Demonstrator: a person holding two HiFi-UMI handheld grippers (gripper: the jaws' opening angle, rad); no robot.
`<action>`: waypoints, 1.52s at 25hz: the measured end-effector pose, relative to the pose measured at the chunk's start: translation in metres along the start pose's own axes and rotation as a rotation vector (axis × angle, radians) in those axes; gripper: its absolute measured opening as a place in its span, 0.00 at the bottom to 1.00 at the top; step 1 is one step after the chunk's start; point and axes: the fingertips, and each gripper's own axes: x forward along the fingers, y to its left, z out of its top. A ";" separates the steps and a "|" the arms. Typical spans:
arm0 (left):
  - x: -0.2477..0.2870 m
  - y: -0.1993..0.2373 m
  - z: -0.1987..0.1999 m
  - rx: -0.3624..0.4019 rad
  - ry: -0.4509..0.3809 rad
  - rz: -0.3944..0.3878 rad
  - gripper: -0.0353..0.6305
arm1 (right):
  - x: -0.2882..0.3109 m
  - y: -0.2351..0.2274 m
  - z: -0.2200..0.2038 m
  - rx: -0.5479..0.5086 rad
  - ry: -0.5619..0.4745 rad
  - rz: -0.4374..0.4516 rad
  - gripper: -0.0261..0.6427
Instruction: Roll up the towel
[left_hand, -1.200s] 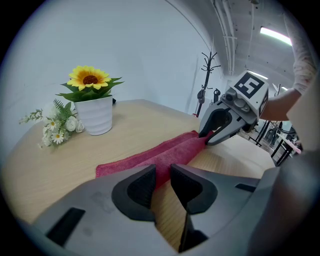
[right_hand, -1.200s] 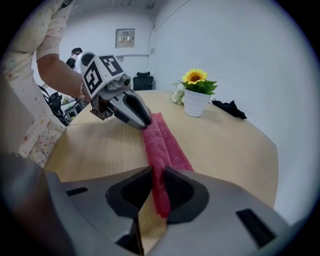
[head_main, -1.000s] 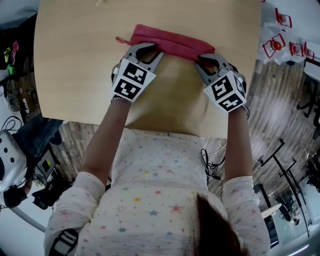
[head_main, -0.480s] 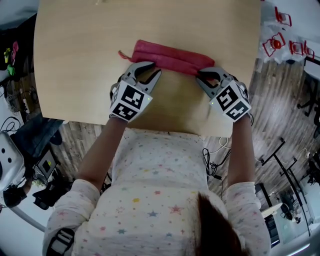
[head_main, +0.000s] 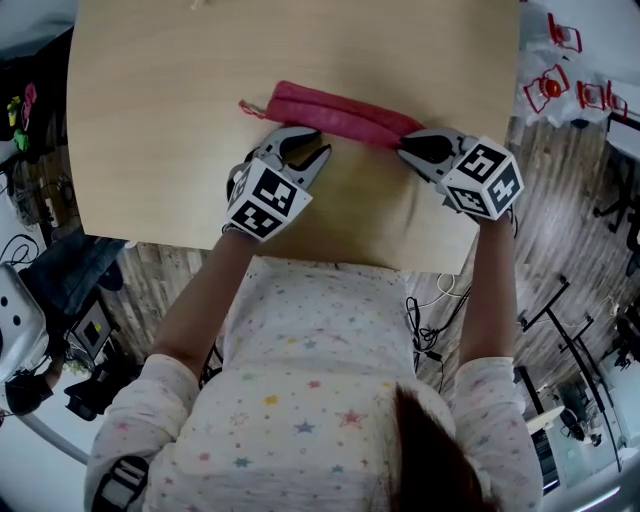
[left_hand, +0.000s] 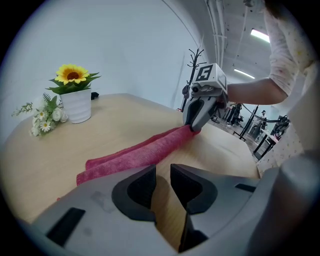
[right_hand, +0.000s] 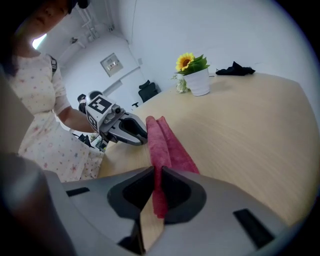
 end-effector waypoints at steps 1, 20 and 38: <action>0.001 0.001 0.003 0.002 -0.008 0.002 0.19 | 0.001 -0.001 0.001 0.029 -0.010 0.015 0.11; 0.020 0.040 0.044 0.008 -0.072 0.053 0.19 | -0.004 -0.033 0.017 0.247 -0.155 -0.020 0.18; 0.025 0.046 0.052 -0.005 -0.079 0.065 0.19 | 0.003 0.001 0.017 -0.076 -0.014 -0.254 0.19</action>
